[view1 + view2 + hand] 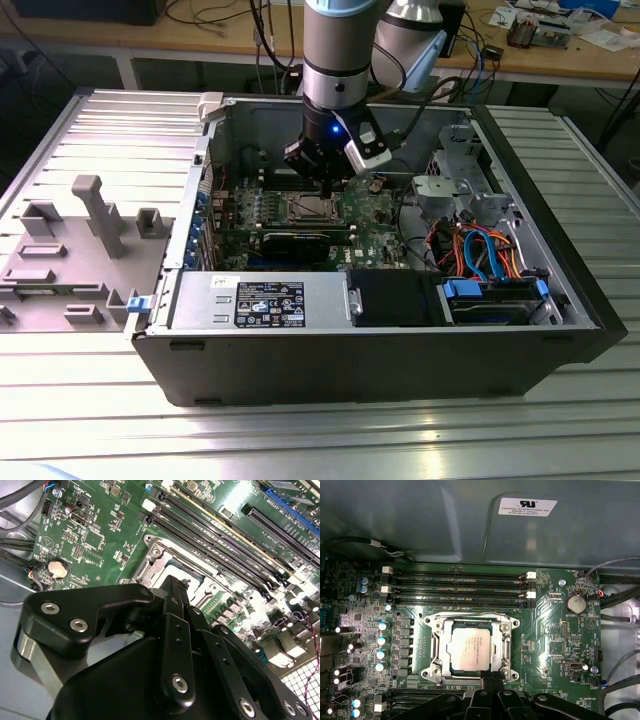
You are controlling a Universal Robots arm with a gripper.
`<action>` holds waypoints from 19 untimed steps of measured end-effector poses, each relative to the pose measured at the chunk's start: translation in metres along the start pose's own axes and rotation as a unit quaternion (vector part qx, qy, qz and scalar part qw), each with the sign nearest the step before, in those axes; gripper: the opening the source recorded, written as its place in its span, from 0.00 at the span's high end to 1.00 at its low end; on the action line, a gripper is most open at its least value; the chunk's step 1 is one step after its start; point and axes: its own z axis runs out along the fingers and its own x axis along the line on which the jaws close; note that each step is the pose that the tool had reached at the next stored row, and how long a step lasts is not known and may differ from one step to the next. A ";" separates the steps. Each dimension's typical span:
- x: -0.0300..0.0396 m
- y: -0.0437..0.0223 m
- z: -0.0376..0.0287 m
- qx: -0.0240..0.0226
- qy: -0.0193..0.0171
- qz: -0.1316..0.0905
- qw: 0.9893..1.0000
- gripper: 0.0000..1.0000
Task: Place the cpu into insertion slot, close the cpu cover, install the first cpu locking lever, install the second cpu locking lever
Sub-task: 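Install the second cpu locking lever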
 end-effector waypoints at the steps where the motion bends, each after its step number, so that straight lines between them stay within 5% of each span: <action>1: 0.0000 0.0000 0.0000 0.000 0.000 0.000 1.000 0.89; 19: 0.0001 -0.0020 -0.0001 0.000 0.000 0.000 1.000 0.89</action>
